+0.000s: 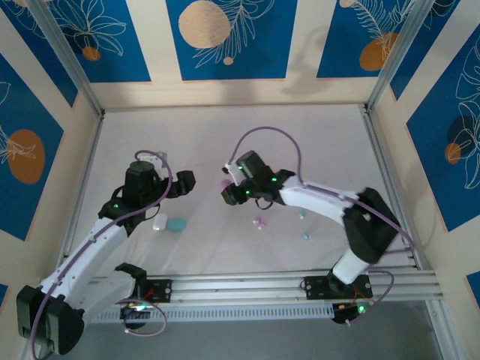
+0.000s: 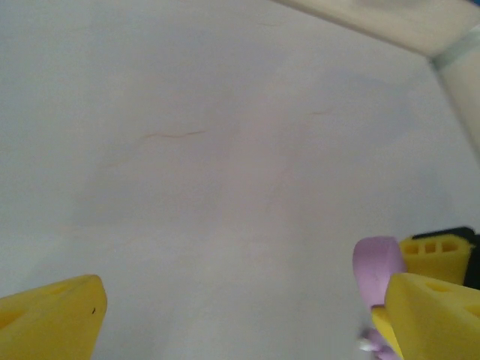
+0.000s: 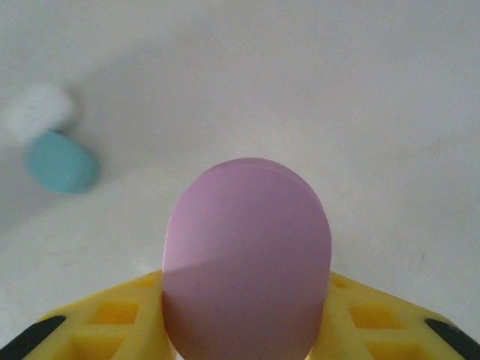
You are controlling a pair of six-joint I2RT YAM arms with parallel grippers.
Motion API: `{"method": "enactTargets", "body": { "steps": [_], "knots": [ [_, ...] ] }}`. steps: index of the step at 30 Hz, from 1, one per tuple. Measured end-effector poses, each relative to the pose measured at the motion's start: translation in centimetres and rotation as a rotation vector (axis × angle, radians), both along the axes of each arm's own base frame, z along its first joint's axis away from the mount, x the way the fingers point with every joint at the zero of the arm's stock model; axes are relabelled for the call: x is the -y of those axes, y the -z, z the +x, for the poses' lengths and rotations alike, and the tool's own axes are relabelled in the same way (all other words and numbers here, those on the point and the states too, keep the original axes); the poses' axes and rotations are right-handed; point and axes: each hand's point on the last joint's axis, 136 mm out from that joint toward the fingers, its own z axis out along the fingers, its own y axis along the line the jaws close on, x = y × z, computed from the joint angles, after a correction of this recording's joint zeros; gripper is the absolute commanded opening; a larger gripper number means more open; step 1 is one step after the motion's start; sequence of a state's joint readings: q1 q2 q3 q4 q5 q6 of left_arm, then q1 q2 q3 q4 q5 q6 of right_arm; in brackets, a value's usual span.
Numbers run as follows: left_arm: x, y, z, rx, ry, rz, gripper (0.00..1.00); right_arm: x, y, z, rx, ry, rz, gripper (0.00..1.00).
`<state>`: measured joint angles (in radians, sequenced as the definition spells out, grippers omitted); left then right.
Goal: Insert wireless bluetooth earbuds into charging case
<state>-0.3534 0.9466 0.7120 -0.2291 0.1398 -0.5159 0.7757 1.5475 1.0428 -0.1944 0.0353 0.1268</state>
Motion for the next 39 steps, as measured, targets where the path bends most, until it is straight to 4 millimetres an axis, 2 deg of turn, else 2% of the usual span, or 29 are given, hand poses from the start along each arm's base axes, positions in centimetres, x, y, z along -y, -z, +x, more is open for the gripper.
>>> {"method": "enactTargets", "body": {
  "steps": [4, 8, 13, 17, 20, 24, 27, 39],
  "knots": [
    [3.9, -1.0, 0.1, -0.016, 0.181, -0.127, 0.84, 0.8, -5.6, -1.2, 0.224, -0.181, 0.121, 0.40],
    [7.7, -3.1, 0.3, -0.032, 0.339, -0.288, 0.81, 1.4, -8.3, -1.5, 0.350, -0.296, 0.155, 0.39],
    [10.7, -6.0, -1.1, -0.022, 0.485, -0.386, 0.80, 2.2, -8.7, -1.0, 0.416, -0.359, 0.132, 0.39],
    [12.1, -7.1, -1.7, -0.029, 0.531, -0.389, 0.74, 2.1, -8.8, -1.2, 0.446, -0.393, 0.126, 0.39],
    [12.8, -6.8, -1.4, -0.060, 0.528, -0.375, 0.73, 2.1, -8.9, -1.2, 0.457, -0.402, 0.124, 0.39],
    [13.4, -5.2, -1.3, -0.112, 0.521, -0.361, 0.72, 2.0, -9.2, -1.1, 0.477, -0.407, 0.125, 0.40],
    [13.8, -4.5, -1.5, -0.141, 0.525, -0.356, 0.68, 1.9, -9.4, -1.0, 0.487, -0.406, 0.128, 0.40],
    [14.7, -5.2, -1.4, -0.137, 0.543, -0.357, 0.45, 1.7, -9.7, -0.7, 0.511, -0.408, 0.119, 0.40]
  ]
}}
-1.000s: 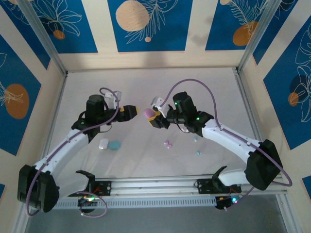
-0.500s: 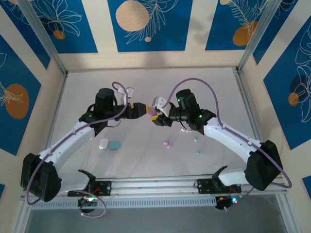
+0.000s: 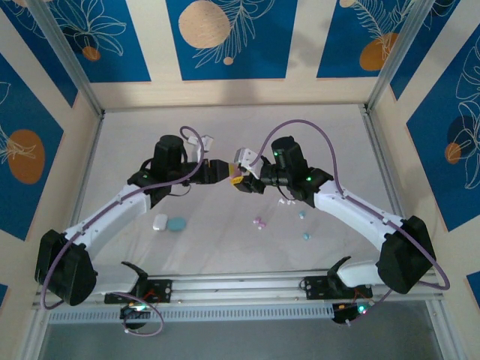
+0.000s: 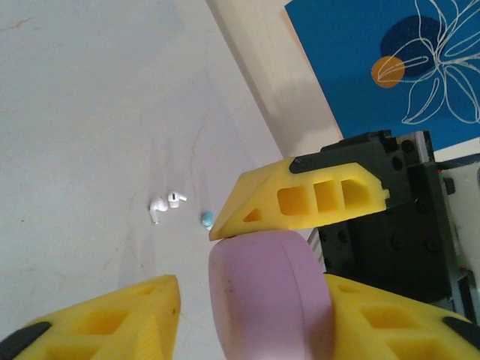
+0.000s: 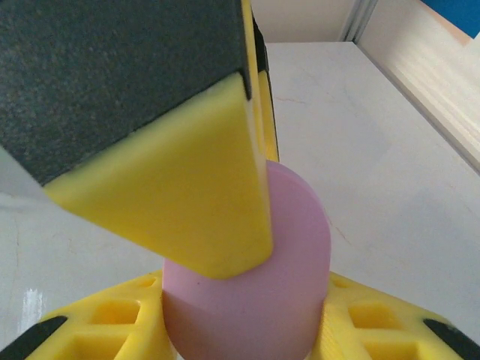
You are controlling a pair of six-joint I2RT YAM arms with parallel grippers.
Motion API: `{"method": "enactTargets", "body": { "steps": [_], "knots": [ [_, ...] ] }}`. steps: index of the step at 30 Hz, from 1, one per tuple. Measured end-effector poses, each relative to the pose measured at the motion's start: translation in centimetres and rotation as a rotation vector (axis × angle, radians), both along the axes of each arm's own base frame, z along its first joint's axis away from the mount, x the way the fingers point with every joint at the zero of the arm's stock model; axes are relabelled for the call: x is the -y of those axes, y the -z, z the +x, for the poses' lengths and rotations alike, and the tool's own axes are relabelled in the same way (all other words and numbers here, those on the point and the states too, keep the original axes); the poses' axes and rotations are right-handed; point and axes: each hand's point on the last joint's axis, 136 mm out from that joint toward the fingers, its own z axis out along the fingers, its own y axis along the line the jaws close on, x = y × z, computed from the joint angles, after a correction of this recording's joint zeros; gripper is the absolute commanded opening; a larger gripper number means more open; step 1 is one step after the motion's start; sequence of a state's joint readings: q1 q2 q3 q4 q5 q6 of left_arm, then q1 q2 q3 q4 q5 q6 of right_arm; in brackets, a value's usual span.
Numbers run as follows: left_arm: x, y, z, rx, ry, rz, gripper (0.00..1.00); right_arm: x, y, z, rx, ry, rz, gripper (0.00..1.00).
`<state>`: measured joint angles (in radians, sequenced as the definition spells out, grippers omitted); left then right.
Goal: Insert wireless bluetooth earbuds into charging case
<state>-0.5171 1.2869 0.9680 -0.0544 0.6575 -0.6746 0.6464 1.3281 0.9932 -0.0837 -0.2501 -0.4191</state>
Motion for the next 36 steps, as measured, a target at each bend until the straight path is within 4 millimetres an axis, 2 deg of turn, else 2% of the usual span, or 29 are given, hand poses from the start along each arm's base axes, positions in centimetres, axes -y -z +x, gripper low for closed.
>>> {"method": "enactTargets", "body": {
  "steps": [2, 5, 7, 9, 11, 14, 18, 21, 27, 33, 36],
  "knots": [
    [0.1, -0.1, 0.0, 0.000, 0.002, 0.001, 0.41, 0.0, 0.0, 0.1, 0.003, 0.004, -0.003, 0.40],
    [0.3, 0.0, 0.1, -0.008, 0.001, 0.006, 0.27, 0.1, 0.3, 0.2, -0.001, 0.014, -0.015, 0.42],
    [0.3, 0.0, 0.2, -0.014, -0.003, 0.009, 0.13, 0.2, 0.4, 0.3, 0.001, 0.024, -0.021, 0.47],
    [0.3, -0.1, 0.3, -0.018, -0.011, 0.006, 0.07, 0.3, 0.3, 0.5, 0.003, 0.036, -0.019, 0.53],
    [0.3, -0.2, 0.7, -0.024, -0.036, -0.005, 0.06, 0.3, -0.4, 0.8, 0.022, 0.045, 0.006, 0.61],
    [0.3, -0.3, 1.3, -0.043, -0.078, -0.056, 0.04, 1.3, -2.2, 1.0, 0.065, 0.060, 0.083, 0.69],
    [0.3, 0.0, 1.7, -0.103, -0.127, -0.121, 0.02, 4.2, -3.9, 1.6, 0.106, 0.085, 0.167, 0.69],
    [0.5, -0.8, 1.9, -0.134, -0.146, -0.172, 0.02, 5.1, -4.6, 2.0, 0.117, 0.086, 0.213, 0.70],
    [0.6, -2.7, 2.2, -0.167, -0.166, -0.264, 0.02, 4.5, -5.5, 1.0, 0.116, 0.007, 0.263, 0.71],
    [0.5, -4.5, 1.9, -0.176, -0.172, -0.327, 0.03, 3.4, -5.1, 1.7, 0.073, -0.033, 0.286, 0.73],
    [0.5, -5.1, 1.8, -0.181, -0.172, -0.349, 0.02, 3.0, -5.2, 2.3, 0.059, -0.036, 0.298, 0.68]
  ]
}}
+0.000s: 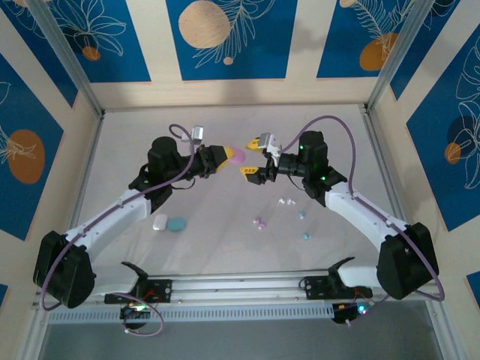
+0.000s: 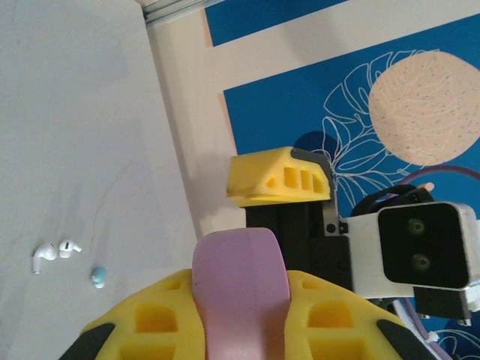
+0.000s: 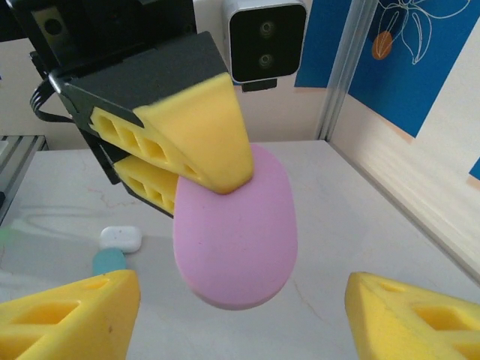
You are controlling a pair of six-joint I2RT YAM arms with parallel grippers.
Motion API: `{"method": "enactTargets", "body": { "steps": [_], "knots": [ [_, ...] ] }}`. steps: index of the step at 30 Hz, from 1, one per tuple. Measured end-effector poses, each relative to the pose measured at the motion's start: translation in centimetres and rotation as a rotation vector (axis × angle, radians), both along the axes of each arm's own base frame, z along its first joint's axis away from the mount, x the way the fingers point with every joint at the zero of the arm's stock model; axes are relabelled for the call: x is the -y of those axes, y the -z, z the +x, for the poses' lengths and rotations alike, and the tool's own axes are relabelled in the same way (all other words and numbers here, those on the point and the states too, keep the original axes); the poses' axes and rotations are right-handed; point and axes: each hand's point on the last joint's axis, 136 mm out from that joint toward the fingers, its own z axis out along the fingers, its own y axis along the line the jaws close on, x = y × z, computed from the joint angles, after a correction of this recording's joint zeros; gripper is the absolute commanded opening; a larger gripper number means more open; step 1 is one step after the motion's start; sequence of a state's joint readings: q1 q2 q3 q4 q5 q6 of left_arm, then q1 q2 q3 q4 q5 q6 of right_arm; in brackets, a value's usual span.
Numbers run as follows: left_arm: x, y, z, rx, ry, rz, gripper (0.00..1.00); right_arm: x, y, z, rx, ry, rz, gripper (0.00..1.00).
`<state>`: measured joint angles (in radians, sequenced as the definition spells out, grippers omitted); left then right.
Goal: Insert wireless bluetooth earbuds into charging case
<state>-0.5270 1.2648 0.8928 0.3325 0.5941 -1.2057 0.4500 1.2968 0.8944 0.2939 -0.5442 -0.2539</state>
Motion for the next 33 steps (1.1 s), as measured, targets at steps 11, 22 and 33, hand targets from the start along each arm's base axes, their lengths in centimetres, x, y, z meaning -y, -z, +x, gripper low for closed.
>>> {"method": "enactTargets", "body": {
  "steps": [11, 22, 33],
  "knots": [
    [0.1, -0.5, 0.0, -0.001, -0.001, -0.026, 0.03, -0.9, -1.5, 0.7, 0.011, -0.041, 0.034, 0.62],
    [0.1, -0.8, 0.0, 0.002, 0.000, -0.035, 0.03, -1.2, -1.1, 0.8, -0.002, -0.059, 0.031, 0.61],
    [0.2, -1.6, 0.0, 0.021, 0.002, -0.063, 0.10, -1.4, -1.2, 0.5, -0.023, -0.086, 0.037, 0.43]
  ]
}}
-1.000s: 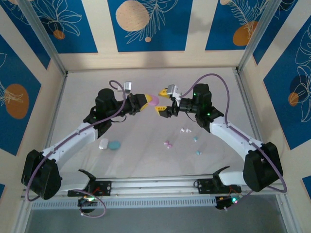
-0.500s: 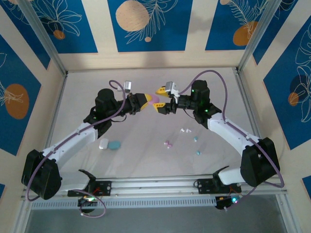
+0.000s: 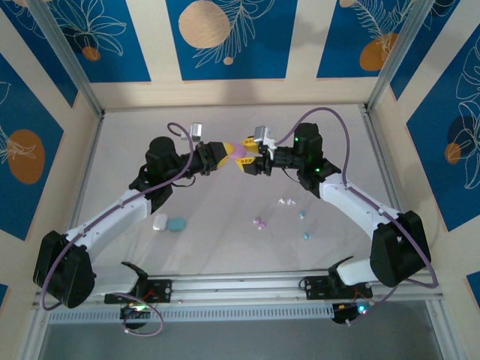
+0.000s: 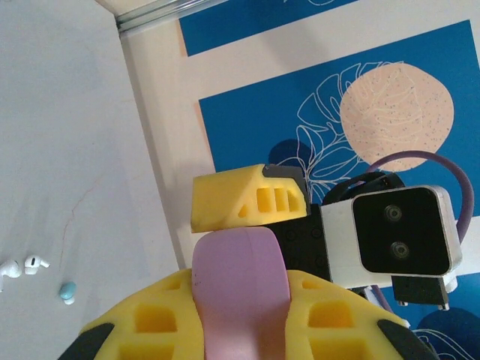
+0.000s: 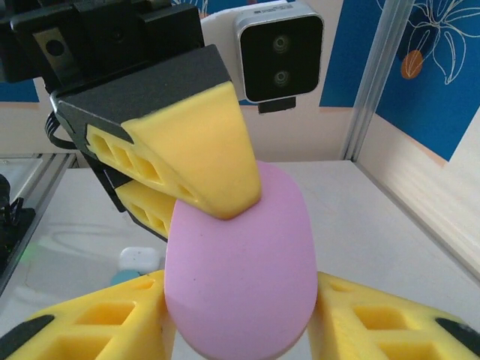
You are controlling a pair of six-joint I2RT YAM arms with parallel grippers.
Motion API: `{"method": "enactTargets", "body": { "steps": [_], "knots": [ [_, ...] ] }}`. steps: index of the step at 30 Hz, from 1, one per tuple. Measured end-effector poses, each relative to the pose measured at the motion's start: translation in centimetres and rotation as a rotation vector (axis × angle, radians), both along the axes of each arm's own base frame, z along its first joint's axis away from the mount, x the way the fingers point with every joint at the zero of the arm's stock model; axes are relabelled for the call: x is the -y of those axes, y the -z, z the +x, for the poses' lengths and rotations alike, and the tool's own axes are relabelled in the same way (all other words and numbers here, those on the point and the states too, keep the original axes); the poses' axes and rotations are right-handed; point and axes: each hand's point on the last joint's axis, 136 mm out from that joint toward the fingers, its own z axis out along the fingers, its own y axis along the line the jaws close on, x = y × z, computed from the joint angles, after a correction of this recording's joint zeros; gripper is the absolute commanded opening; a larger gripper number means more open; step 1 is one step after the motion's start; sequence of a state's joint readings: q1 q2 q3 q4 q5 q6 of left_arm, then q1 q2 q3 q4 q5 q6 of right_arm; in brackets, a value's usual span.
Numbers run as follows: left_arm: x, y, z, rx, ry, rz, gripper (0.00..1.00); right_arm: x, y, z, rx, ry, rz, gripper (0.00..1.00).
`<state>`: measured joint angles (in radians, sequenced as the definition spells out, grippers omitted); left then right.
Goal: Insert wireless bluetooth earbuds into charging case
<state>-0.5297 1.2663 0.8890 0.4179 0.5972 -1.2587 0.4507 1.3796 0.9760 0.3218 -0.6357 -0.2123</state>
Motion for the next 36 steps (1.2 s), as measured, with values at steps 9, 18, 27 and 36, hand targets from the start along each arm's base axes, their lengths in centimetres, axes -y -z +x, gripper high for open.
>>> {"method": "enactTargets", "body": {
  "steps": [9, 18, 27, 36],
  "knots": [
    [0.1, 1.3, -0.4, 0.048, 0.017, 0.092, 0.60, 0.9, -0.5, 0.1, -0.090, -0.013, 0.005, 0.39],
    [-2.4, -3.4, -3.1, 0.598, -0.006, 0.332, 0.61, 2.1, -2.6, -1.3, -0.266, -0.111, 0.018, 0.39],
    [-1.6, -3.8, -5.5, 1.083, 0.114, 0.439, 0.61, 2.2, -3.6, -3.9, -0.335, -0.216, 0.032, 0.38],
    [0.3, -2.9, -5.0, 1.155, 0.192, 0.381, 0.63, 1.6, -3.9, -4.9, -0.325, -0.250, 0.030, 0.39]
  ]
}}
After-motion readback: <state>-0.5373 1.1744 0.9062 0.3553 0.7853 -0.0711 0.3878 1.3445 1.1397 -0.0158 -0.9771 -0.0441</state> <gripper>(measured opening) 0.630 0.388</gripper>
